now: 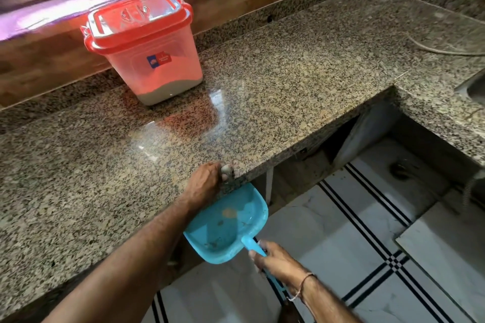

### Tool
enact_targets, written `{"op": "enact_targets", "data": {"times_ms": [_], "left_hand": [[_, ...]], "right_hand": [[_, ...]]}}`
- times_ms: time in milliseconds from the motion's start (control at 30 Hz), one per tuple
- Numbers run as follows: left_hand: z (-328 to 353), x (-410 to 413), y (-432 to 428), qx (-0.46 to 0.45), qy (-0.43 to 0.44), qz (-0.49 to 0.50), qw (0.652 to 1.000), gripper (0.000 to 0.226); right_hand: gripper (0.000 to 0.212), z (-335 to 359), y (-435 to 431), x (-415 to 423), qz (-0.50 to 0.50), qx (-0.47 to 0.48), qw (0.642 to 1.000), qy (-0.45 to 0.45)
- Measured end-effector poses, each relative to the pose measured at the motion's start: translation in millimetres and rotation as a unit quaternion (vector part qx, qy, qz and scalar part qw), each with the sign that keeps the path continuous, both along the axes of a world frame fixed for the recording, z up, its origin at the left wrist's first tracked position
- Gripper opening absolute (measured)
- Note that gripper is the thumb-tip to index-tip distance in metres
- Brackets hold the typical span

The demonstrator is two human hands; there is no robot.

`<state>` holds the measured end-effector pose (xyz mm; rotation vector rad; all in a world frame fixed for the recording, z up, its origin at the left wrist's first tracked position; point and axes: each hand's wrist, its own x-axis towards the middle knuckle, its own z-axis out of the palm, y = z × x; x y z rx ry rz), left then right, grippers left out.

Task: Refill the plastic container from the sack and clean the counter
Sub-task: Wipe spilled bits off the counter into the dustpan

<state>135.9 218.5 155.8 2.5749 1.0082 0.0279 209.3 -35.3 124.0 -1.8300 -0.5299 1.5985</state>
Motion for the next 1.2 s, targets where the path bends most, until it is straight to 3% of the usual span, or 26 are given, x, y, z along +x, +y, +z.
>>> {"op": "enact_targets", "data": {"times_ms": [100, 200, 333, 467, 567, 700, 800, 900, 1033, 1133, 1200], "left_hand": [[-1.8, -16.4, -14.2, 0.053, -0.001, 0.005, 0.999, 0.017], [-7.5, -32.3, -43.6, 0.093, -0.016, -0.013, 0.995, 0.004], [0.1, -41.7, -38.0, 0.044, -0.119, 0.011, 0.992, 0.007], [5.4, -30.4, -1.3, -0.013, -0.172, 0.046, 0.984, 0.024], [0.6, -15.8, 6.9, -0.039, -0.130, -0.010, 0.991, 0.025], [-12.6, -20.4, 8.2, 0.045, -0.049, -0.072, 0.995, 0.025], [-7.1, -30.4, 6.7, 0.042, -0.005, -0.051, 0.998, 0.010], [-3.7, -35.8, -3.2, 0.059, -0.013, -0.012, 0.998, 0.014], [-5.7, -44.4, -29.7, 0.098, -0.036, 0.037, 0.994, 0.002], [-13.5, -50.5, -55.5, 0.093, -0.016, 0.023, 0.995, 0.016], [-11.9, -53.6, -67.2, 0.094, -0.012, 0.019, 0.995, 0.013]], "right_hand": [[0.013, 1.3, 1.0, -4.3, -0.002, 0.006, 1.000, -0.011], [0.021, -1.2, 0.0, -6.4, -0.004, 0.000, 1.000, -0.011], [0.028, -0.5, 3.5, -6.0, -0.003, -0.007, 1.000, -0.002], [0.030, -4.3, 7.7, -4.1, -0.004, -0.003, 1.000, -0.010], [0.022, -6.1, 7.8, -5.1, -0.001, 0.002, 1.000, -0.007], [0.019, -8.7, 3.1, -2.8, 0.000, -0.003, 1.000, 0.002], [0.014, -7.1, -0.1, -4.3, 0.003, -0.006, 1.000, 0.008], [0.017, -4.7, 1.7, -6.6, 0.002, -0.001, 1.000, 0.011], [0.014, -2.2, 7.9, -10.9, -0.002, 0.011, 1.000, 0.020], [0.010, -3.8, 8.1, -12.4, -0.006, 0.018, 1.000, 0.024], [0.010, -2.5, 7.0, -12.8, -0.005, 0.019, 0.999, 0.028]]}}
